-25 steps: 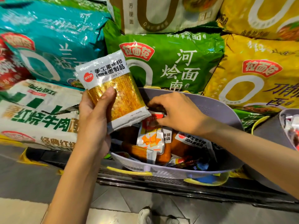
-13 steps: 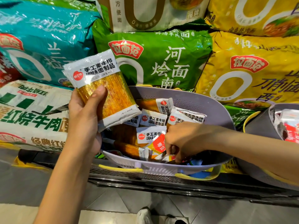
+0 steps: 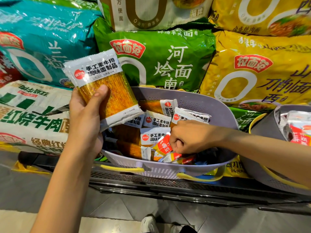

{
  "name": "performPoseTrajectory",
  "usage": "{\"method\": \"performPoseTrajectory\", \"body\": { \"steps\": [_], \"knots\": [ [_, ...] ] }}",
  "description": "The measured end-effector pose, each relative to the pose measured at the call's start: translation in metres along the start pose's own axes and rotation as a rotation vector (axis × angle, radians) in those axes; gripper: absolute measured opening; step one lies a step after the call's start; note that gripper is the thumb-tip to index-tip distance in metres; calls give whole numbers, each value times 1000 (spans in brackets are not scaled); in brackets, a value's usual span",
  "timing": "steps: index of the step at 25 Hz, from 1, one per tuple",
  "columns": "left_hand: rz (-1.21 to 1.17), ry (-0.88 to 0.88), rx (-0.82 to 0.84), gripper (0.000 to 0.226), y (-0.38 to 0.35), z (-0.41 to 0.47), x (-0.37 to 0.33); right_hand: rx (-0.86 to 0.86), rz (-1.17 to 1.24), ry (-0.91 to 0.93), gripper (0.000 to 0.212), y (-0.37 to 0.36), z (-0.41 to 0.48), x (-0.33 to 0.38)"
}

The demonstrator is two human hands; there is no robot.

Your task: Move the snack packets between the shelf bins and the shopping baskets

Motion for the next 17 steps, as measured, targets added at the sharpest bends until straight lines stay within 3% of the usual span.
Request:
{"method": "performPoseTrajectory", "body": {
  "steps": [3, 8, 14, 17],
  "knots": [
    [5, -3, -1, 27, 1, 0, 0, -104, 40, -21, 17, 7, -1, -3],
    [-8, 0, 9, 25, -1, -3, -1, -271, 161, -67, 41, 15, 1, -7],
    [-21, 7, 10, 34, -1, -5, -2, -341, 20, -138, 17, 26, -3, -1],
    [-35, 8, 12, 33, -1, -4, -3, -269, 159, -122, 11, 29, -1, 2]
  ]
}}
Point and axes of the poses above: each hand's wrist, its own z-axis towards the middle knuckle, its own y-axis out of the back of the hand, x = y × z, the point moved 6 cm from there along z, towards the middle knuckle, and after that the axes turned 9 degrees about y, right-handed, at the moved point
